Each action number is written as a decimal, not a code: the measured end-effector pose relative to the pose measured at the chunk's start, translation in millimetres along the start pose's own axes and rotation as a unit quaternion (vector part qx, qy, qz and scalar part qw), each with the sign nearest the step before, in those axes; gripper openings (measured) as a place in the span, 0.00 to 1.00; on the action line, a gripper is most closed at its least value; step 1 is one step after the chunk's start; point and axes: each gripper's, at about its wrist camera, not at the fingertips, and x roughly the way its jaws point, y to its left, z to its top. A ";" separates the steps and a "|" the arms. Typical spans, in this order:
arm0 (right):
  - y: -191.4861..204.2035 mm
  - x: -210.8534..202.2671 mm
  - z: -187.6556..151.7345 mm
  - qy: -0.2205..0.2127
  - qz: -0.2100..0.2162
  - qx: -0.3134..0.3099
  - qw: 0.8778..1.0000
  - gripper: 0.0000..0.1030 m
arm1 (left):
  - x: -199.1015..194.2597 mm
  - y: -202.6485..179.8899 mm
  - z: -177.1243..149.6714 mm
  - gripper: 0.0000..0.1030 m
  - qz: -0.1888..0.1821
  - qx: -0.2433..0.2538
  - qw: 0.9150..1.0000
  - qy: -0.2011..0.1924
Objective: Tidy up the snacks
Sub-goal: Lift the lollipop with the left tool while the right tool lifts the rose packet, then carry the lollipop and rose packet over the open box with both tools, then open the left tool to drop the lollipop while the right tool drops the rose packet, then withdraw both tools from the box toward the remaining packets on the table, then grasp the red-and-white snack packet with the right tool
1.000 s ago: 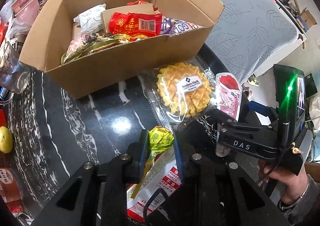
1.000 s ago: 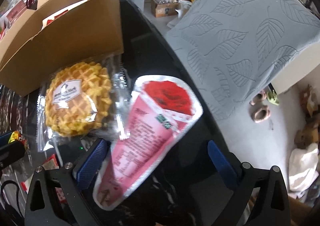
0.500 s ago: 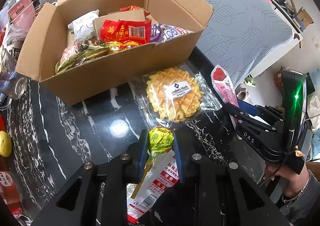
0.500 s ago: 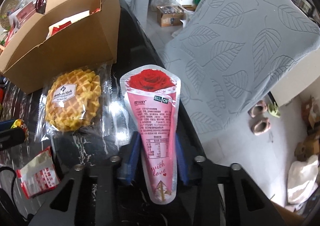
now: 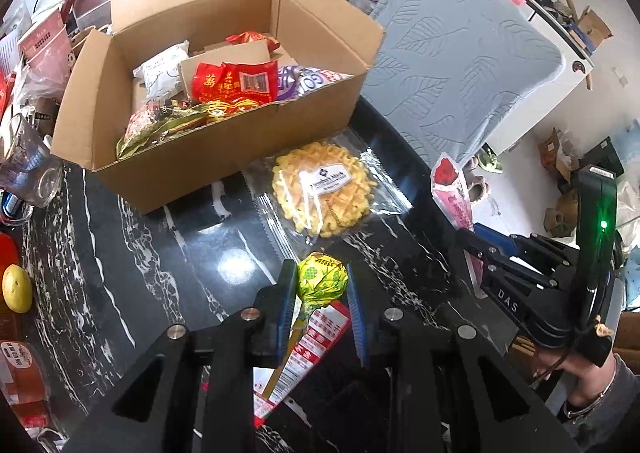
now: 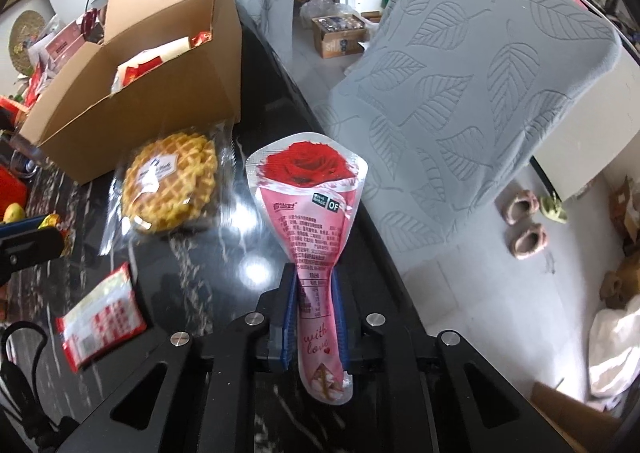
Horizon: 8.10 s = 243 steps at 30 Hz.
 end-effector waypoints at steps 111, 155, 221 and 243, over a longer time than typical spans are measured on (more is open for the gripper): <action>152.6 46.4 242.5 -0.073 0.100 -0.108 0.986 0.17 | 29.5 174.2 231.7 0.24 0.046 -0.046 0.994 -0.087; 134.7 15.3 232.8 -0.062 0.075 -0.081 0.992 0.50 | 2.8 140.3 226.5 0.79 0.120 -0.030 0.990 -0.072; 95.9 -151.0 -33.9 -0.067 0.061 0.023 0.996 0.54 | -136.0 31.4 -32.8 0.79 0.013 0.027 0.997 -0.076; 141.2 -47.6 -56.9 0.058 0.117 0.061 0.990 0.54 | -79.2 96.3 -77.7 0.79 0.068 -0.023 0.997 -0.016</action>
